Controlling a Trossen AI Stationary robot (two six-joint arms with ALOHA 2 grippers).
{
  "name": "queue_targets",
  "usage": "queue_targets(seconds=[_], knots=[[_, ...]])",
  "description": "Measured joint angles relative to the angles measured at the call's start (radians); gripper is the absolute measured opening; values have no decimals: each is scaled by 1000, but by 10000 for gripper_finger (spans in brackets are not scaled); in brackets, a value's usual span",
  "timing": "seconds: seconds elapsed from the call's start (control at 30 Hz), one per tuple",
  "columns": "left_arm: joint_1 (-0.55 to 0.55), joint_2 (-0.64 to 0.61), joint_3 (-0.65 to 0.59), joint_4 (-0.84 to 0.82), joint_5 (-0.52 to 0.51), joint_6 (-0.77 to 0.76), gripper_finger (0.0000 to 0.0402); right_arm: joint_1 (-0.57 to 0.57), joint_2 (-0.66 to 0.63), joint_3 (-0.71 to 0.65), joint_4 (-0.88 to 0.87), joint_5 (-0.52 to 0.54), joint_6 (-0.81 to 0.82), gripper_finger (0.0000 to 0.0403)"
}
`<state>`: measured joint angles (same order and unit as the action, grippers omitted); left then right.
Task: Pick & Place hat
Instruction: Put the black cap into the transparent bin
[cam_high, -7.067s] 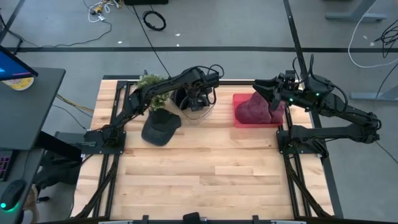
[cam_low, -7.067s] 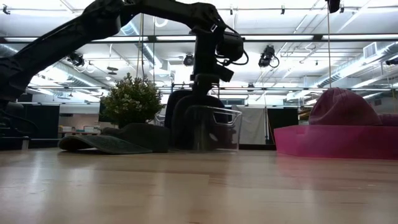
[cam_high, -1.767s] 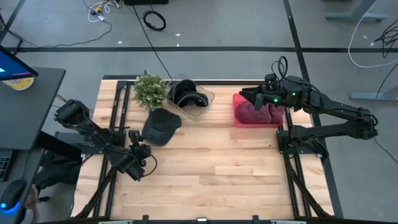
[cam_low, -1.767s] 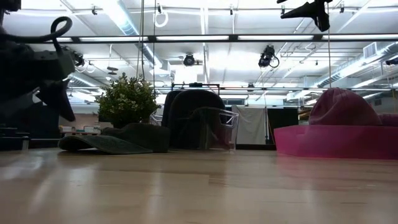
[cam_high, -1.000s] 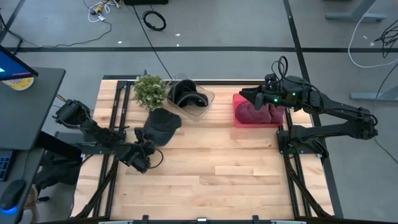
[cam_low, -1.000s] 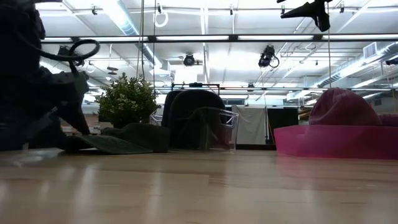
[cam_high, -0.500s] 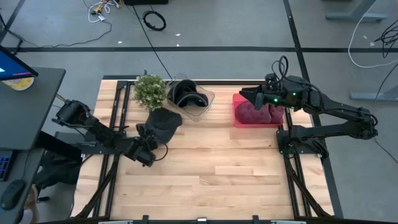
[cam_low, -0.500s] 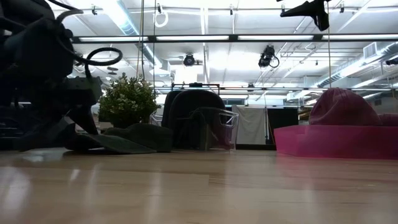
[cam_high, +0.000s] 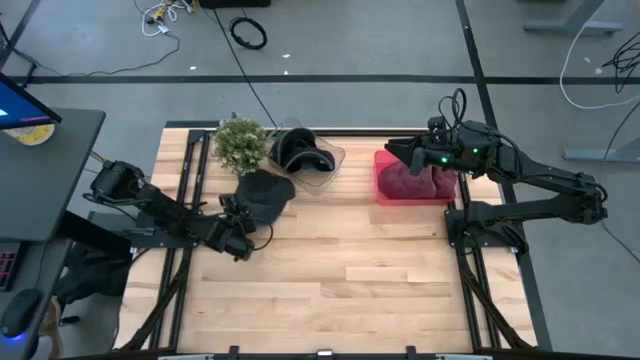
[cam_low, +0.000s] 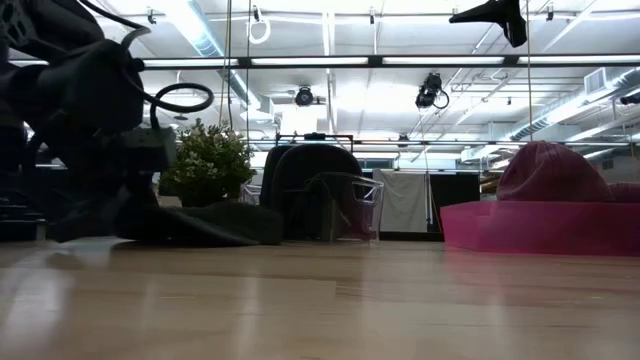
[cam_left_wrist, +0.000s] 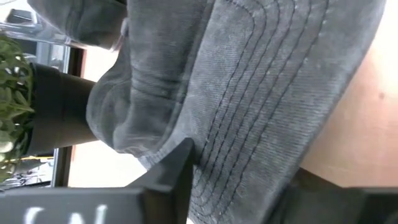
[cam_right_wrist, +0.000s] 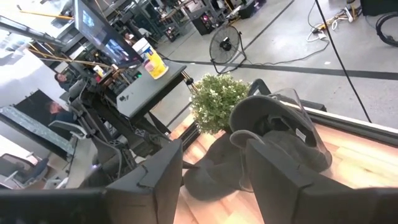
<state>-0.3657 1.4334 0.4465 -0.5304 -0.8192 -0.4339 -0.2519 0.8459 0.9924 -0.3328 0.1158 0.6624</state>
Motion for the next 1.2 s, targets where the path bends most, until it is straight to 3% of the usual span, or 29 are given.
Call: queue_targets(seconds=[0.33, 0.5, 0.77, 0.93, 1.2], knots=[[27, 0, 0, 9, -7, 3, 32, 0, 0, 0, 2, 0, 7, 180], [22, -1, 41, -40, 47, 8, 13, 0, 0, 0, 2, 0, 2, 180], [-10, 0, 367, -354, 69, 23, 12, 0, 0, 0, 3, 0, -24, 180], [-10, 0, 595, -481, 100, 57, 12, 0, 0, 0, 3, -6, -44, 180], [22, 0, 947, -627, 63, 64, 11, 1, 0, 0, 3, -69, -92, 180]])
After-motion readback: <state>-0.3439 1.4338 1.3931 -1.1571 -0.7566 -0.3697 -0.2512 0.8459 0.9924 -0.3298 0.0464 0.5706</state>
